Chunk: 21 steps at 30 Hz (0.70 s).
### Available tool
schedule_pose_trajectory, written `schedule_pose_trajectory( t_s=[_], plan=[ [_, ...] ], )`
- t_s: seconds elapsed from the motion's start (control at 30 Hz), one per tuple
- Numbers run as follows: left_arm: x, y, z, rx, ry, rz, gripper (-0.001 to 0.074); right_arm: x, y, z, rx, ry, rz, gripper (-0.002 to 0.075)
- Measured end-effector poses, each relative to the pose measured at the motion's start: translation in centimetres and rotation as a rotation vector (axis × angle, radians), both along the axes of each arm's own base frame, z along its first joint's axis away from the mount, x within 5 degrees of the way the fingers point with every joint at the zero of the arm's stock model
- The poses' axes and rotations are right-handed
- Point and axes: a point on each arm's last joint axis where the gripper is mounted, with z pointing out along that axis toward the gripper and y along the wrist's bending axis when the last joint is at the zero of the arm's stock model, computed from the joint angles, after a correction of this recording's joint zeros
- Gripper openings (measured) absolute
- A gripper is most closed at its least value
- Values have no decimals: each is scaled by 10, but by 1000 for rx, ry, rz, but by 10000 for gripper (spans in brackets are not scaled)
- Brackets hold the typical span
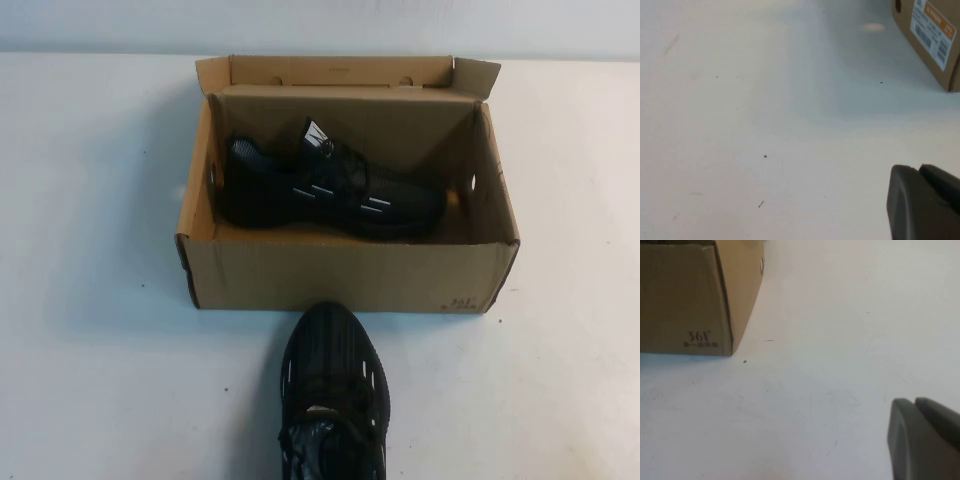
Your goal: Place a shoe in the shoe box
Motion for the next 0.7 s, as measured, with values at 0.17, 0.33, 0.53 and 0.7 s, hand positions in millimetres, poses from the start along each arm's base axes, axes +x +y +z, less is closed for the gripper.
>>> schedule_pose_trajectory(
  t_s=[0.17, 0.33, 0.53, 0.7],
  plan=[
    [0, 0, 0, -5, 1, 2, -1, 0, 0, 0, 0, 0, 0, -16],
    [0, 0, 0, -13, -1, 4, -1, 0, 0, 0, 0, 0, 0, -16],
    [0, 0, 0, -19, -1, 5, -1, 0, 0, 0, 0, 0, 0, -16],
    [0, 0, 1, -19, -5, 5, -1, 0, 0, 0, 0, 0, 0, -16]
  ],
)
